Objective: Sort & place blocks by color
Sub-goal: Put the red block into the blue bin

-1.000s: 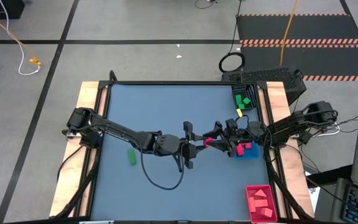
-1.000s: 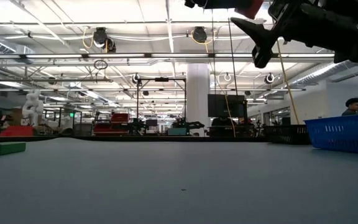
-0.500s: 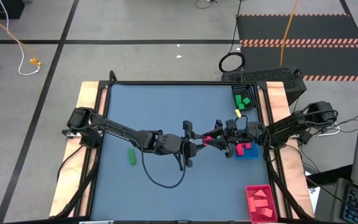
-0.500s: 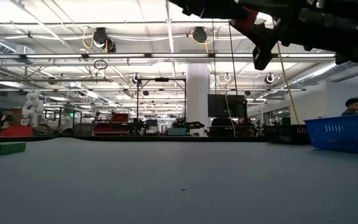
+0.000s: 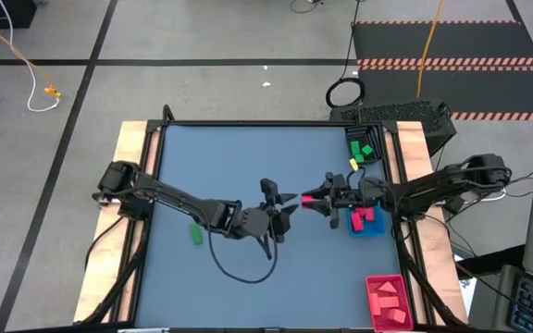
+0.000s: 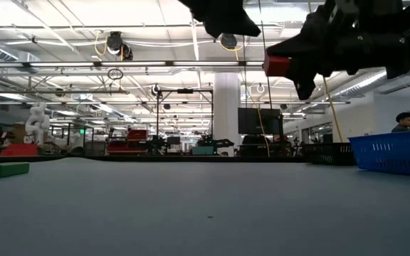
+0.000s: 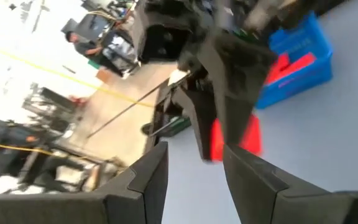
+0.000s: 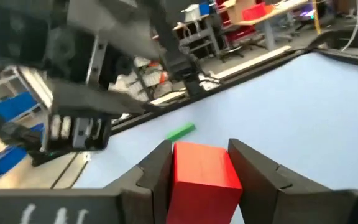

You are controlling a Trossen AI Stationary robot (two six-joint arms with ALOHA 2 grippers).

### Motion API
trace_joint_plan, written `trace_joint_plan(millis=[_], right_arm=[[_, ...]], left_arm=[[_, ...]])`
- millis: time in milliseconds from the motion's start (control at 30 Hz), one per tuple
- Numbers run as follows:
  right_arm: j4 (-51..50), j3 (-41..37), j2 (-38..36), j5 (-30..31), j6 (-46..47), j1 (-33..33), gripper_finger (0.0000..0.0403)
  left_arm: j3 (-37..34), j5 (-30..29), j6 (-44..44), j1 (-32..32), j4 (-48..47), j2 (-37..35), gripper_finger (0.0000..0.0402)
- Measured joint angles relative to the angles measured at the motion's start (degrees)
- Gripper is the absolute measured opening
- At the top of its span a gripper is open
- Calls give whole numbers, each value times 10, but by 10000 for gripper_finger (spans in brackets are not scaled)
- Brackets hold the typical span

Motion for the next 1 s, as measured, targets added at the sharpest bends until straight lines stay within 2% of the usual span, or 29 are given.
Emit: trace_joint_plan(millis=[267,433,533,767,1000], right_arm=[[-189,0,-141,17,-45,-7,127],[-390,0,-261,86,-77,-7,127],[-485,0,-327,104,-77,-7,127],[-589,0,-436,102,-70,-6,127],[-710,0,-503,104,-46,-6,127]], left_arm=[[0,-126,39,-27,-4,-5,154],[0,-128,33,-28,-4,-5,154],[0,-128,21,-28,-5,-5,154],[0,-129,17,-28,-21,-5,154],[0,-129,-6,-27,-34,-4,154]])
